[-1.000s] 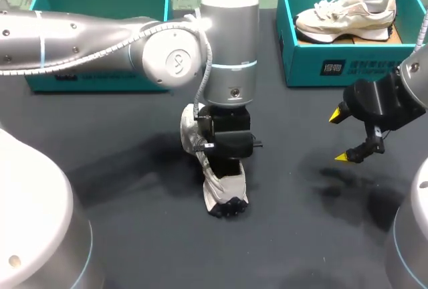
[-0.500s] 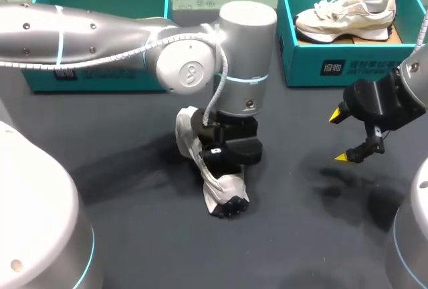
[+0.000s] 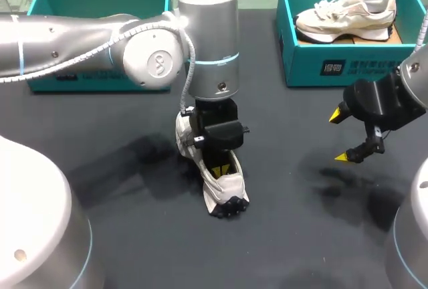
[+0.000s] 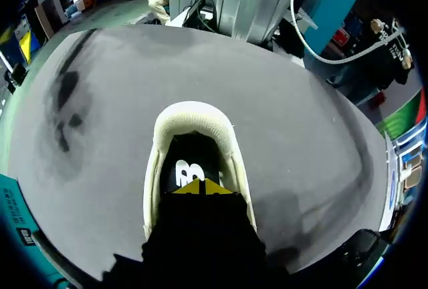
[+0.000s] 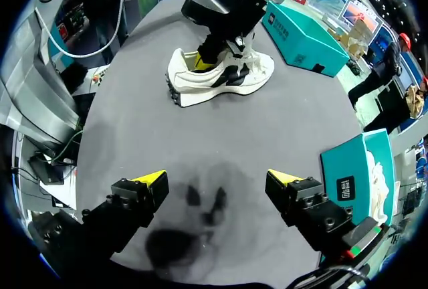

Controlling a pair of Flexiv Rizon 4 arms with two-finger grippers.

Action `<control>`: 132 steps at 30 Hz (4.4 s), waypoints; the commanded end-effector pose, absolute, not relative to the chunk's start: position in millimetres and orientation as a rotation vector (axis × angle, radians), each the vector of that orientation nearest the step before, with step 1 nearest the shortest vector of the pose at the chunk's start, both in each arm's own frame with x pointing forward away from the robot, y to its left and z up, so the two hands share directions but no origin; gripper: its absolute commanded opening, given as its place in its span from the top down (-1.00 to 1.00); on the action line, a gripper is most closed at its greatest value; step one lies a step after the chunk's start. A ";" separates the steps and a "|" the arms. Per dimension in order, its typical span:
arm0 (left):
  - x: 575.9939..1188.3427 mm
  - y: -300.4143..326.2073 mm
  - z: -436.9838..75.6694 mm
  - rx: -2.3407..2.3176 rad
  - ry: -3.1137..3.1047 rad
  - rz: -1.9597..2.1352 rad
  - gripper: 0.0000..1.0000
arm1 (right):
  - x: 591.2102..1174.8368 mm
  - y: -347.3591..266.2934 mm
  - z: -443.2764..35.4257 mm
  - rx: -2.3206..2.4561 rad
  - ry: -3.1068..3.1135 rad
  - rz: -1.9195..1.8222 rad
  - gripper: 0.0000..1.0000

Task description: Take the shoe out of the shoebox, open the shoe tongue, remove and reinsert the insole, then place the shoe into the shoebox

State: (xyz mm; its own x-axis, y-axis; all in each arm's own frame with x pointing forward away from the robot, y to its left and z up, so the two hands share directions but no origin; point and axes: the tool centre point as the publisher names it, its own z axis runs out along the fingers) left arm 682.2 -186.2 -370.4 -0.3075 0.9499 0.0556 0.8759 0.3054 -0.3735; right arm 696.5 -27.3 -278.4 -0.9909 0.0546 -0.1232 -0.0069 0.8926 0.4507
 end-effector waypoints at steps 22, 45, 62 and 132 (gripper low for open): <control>679.1 -174.1 -389.5 -1.574 -2.399 0.384 1.00 | 695.0 -27.2 -279.1 0.038 2.924 0.695 -1.00; 654.1 -213.2 -369.7 -1.474 -2.353 0.615 1.00 | 695.0 -27.2 -279.1 0.038 2.924 0.695 -1.00; 645.4 -211.5 -408.4 -1.494 -2.367 0.432 1.00 | 695.0 -27.2 -279.1 0.038 2.924 0.695 -1.00; 710.4 -183.6 -363.0 -1.596 -2.607 0.172 0.73 | 695.0 -27.2 -279.1 0.038 2.924 0.695 -1.00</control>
State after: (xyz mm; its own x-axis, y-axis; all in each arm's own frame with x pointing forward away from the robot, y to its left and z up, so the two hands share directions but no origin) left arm 705.5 -174.1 -355.9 -0.4568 0.8895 -0.0080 0.8817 0.4516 -0.1365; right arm 696.5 -27.2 -278.4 -0.9909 0.0545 -0.1232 -0.0070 0.8926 0.4507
